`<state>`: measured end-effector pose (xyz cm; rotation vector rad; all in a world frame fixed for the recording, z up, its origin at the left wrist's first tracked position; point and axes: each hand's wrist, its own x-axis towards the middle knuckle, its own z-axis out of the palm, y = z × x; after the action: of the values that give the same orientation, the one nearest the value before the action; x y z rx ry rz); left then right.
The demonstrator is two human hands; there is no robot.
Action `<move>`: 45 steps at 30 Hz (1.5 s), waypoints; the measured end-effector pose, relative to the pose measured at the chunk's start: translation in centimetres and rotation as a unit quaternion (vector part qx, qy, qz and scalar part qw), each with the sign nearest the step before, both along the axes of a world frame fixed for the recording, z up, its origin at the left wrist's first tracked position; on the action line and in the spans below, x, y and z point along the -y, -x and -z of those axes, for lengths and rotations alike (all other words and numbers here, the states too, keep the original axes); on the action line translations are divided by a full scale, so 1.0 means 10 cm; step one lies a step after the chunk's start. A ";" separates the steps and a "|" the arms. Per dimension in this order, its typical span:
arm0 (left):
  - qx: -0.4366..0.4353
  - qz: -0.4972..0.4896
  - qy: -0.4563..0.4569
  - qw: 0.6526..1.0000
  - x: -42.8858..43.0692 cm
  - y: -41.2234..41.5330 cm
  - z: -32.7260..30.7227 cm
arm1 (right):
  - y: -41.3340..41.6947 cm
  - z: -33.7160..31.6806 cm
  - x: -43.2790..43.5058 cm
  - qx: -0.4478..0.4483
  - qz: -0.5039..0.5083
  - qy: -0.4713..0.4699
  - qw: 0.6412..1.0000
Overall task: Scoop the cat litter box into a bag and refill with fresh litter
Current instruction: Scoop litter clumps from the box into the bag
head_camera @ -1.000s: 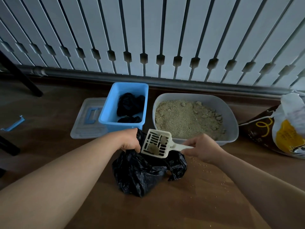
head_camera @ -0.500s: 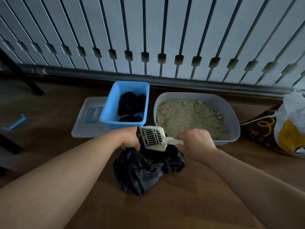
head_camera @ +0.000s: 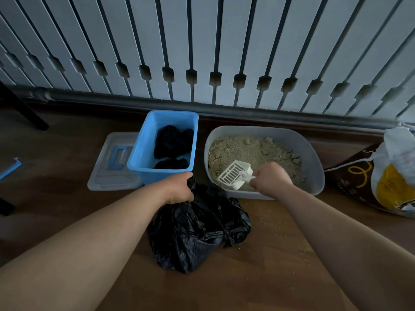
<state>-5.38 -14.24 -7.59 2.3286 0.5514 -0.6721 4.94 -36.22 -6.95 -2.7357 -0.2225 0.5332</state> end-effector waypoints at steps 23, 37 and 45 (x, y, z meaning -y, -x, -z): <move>0.099 -0.038 0.063 0.992 0.23 -0.48 0.40 | -0.47 0.69 -0.67 -0.030 0.180 -0.135 0.974; 0.089 -0.072 0.095 0.989 0.22 -0.55 0.36 | -0.59 1.02 -0.40 -0.093 0.178 -0.321 0.926; 0.058 -0.059 0.083 0.993 0.24 -0.50 0.36 | -0.55 0.80 -0.15 -0.112 0.192 -0.378 0.899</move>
<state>-0.41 -16.67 -11.17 2.1466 0.5540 -0.5041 10.43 -34.72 -14.95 -1.8722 0.1475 0.5044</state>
